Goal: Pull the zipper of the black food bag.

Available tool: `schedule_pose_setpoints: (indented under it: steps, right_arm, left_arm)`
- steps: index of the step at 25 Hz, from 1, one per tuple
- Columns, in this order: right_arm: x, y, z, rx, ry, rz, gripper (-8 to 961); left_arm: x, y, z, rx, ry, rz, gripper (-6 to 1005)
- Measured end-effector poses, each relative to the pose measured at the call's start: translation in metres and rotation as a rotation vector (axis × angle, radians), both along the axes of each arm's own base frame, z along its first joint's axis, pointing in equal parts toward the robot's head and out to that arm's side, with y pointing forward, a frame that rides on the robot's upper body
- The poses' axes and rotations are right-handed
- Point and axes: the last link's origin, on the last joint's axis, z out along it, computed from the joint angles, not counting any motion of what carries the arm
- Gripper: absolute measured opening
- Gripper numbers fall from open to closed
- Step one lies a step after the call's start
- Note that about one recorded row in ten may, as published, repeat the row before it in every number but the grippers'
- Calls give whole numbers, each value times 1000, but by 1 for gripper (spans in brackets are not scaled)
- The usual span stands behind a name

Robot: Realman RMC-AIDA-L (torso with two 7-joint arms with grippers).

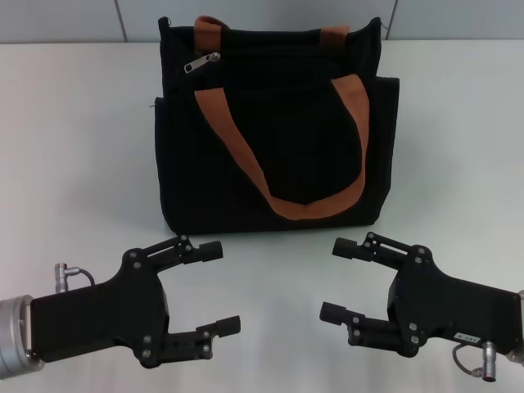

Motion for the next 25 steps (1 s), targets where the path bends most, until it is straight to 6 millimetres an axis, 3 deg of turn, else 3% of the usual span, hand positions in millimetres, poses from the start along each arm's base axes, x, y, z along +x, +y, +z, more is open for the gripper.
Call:
schedule_pose_setpoints:
  steps: [11, 15, 17, 18, 20, 21, 25]
  right_arm:
    - [0, -3, -2, -9, 10, -7, 746]
    - [0, -4, -3, -9, 9, -10, 738]
    - [0, -4, -4, -12, 13, -17, 734]
    - [0, -4, -5, -13, 15, -19, 732]
    - [-1, -4, -5, -14, 15, -20, 728]
    - [-1, -4, -6, -17, 17, -21, 726]
    - [-2, -5, -8, -26, 22, -24, 717]
  left_arm:
    - [0, 6, 6, 52, -27, 26, 817]
    - [-14, 38, 33, 335, -117, 240, 816]
    - [-18, 45, 37, 380, -128, 293, 816]
    - [-30, 64, 50, 493, -165, 436, 816]
    - [-30, 64, 50, 493, -165, 436, 815]
    - [-42, 90, 59, 574, -155, 587, 815]
    - [-40, 114, 50, 520, -53, 618, 815]
